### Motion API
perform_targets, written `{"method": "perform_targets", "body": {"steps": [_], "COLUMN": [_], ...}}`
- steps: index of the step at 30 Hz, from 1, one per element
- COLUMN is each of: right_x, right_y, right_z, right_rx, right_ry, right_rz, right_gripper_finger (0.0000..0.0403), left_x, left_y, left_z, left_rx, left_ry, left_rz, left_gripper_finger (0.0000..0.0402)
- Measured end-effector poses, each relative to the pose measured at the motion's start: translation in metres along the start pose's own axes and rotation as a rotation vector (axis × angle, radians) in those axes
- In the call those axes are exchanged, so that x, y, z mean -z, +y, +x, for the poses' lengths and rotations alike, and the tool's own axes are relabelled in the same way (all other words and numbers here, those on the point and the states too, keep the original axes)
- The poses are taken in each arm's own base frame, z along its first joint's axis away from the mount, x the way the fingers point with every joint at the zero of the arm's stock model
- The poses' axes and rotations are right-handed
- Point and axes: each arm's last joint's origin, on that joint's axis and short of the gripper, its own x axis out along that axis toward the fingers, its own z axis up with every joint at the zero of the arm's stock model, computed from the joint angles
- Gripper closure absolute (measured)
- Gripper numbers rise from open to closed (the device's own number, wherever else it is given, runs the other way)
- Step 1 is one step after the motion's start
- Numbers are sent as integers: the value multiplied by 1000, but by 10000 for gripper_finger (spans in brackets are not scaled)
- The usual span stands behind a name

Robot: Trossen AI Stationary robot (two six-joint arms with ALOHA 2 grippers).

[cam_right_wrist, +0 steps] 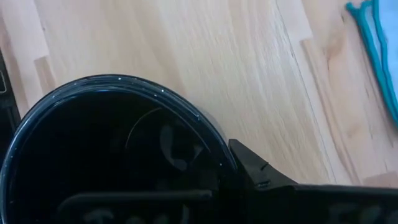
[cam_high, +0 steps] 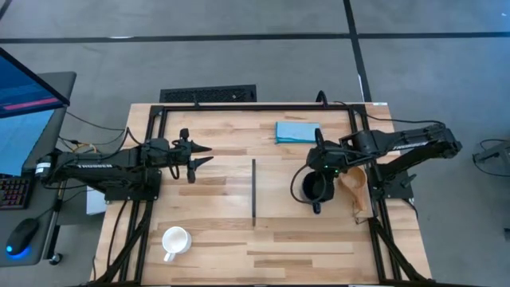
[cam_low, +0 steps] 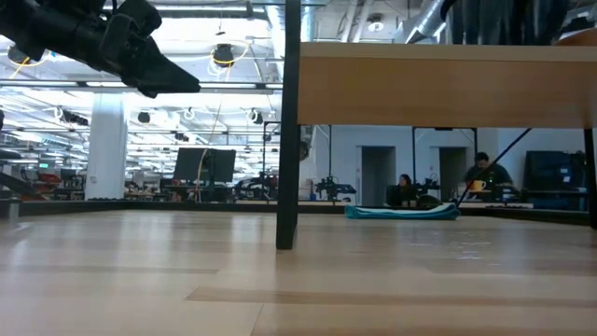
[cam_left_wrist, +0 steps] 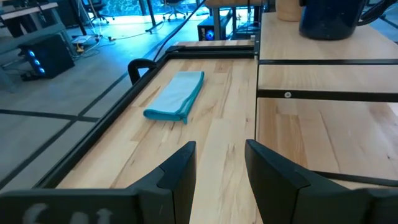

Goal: Stack small to large cups/mugs on shelf
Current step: Put the black mug on the shelf

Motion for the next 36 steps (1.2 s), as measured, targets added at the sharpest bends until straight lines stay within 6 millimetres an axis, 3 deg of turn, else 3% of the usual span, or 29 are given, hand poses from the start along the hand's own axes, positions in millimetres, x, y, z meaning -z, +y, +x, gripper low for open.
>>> {"method": "perform_targets", "body": {"steps": [36], "right_x": [3], "right_y": [-4], "right_z": [1], "right_rx": [22], "right_ry": [41], "right_rz": [95], "right_gripper_finger": [338], "left_x": [0], "left_y": [0], "left_z": [0], "left_rx": [0], "left_ry": [2], "left_rz": [-3], "left_gripper_finger": [271]}}
